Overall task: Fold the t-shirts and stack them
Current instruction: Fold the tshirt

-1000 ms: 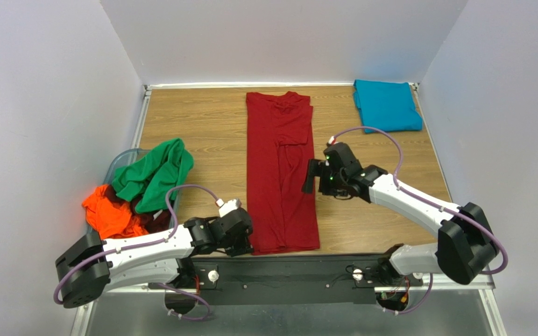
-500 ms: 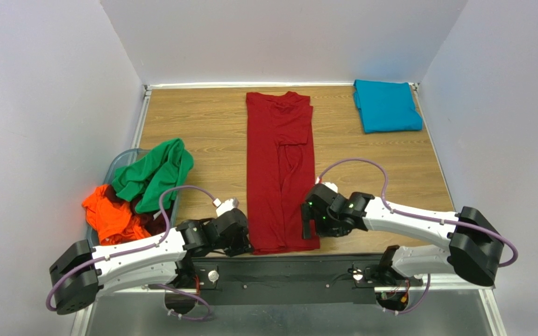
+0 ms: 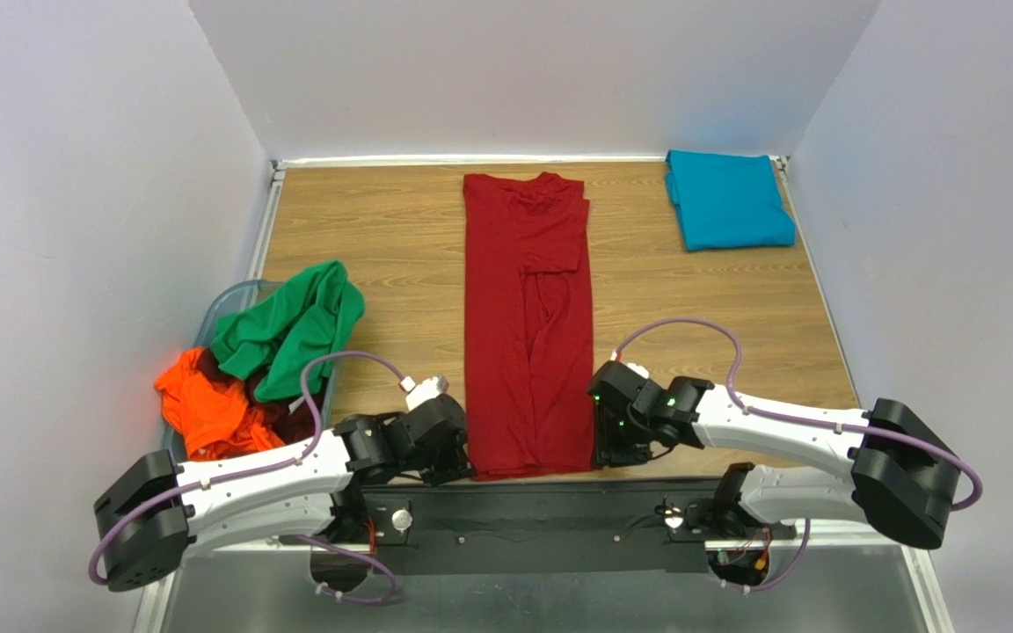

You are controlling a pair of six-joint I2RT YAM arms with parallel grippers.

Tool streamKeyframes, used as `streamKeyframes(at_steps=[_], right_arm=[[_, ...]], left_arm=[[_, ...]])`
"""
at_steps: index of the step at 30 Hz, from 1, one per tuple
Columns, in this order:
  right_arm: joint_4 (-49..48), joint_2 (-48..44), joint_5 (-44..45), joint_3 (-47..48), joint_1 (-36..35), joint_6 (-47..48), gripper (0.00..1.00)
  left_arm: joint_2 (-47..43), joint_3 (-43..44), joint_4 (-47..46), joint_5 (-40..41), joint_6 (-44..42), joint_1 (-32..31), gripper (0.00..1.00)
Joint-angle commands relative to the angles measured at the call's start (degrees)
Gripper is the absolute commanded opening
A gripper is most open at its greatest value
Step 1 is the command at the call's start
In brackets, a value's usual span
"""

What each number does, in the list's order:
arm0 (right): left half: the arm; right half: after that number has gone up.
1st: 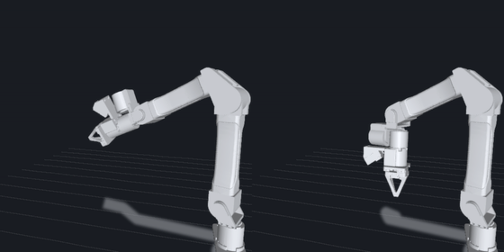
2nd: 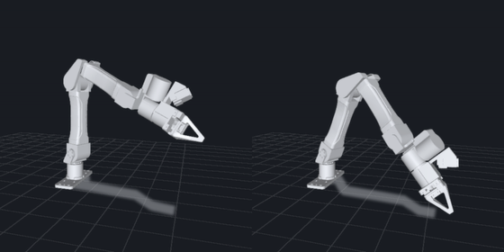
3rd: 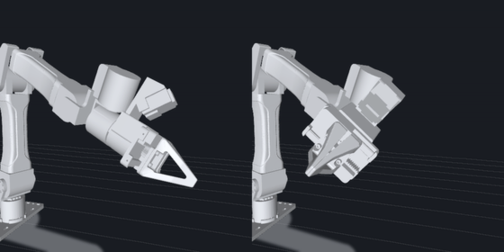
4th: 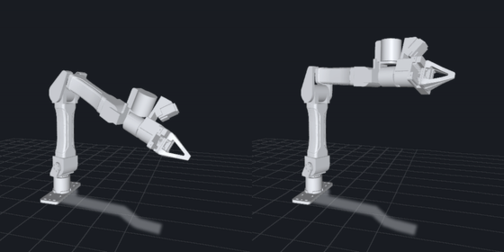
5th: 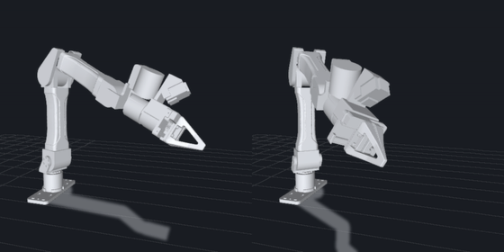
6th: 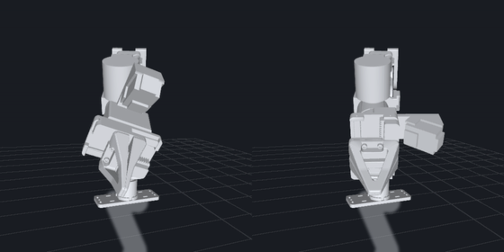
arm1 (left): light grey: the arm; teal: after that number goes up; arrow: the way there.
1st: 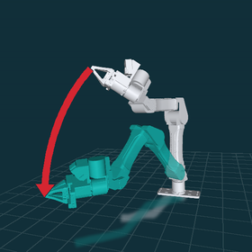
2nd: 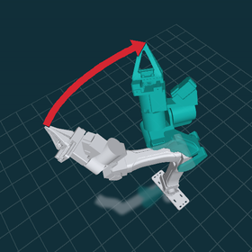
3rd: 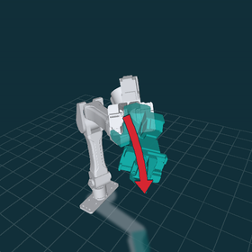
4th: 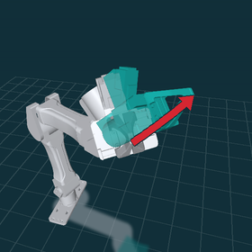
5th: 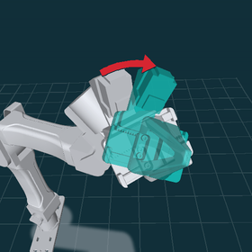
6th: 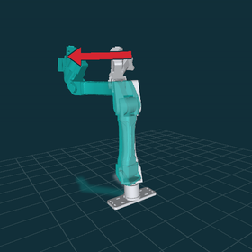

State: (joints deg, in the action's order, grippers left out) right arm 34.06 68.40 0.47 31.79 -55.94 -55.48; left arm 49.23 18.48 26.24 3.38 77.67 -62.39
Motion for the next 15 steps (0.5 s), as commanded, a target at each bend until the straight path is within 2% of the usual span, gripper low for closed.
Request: streamKeyframes(at_steps=[1,8,15], right_arm=[[-3.3,-0.2,-2.1,-1.6,-0.3,-2.3,0.36],[-4.7,-2.0,-7.9,-4.2,-0.3,-4.5,0.08],[-2.3,-8.5,-7.1,-7.3,-0.4,-6.3,0.05]], left_arm=[[0.2,-0.2,0.2,-1.0,0.6,-0.4,0.00],[0.3,0.1,2.1,-0.5,1.7,-0.3,0.00],[-2.1,0.3,4.1,-1.2,2.5,-0.3,0.00]])
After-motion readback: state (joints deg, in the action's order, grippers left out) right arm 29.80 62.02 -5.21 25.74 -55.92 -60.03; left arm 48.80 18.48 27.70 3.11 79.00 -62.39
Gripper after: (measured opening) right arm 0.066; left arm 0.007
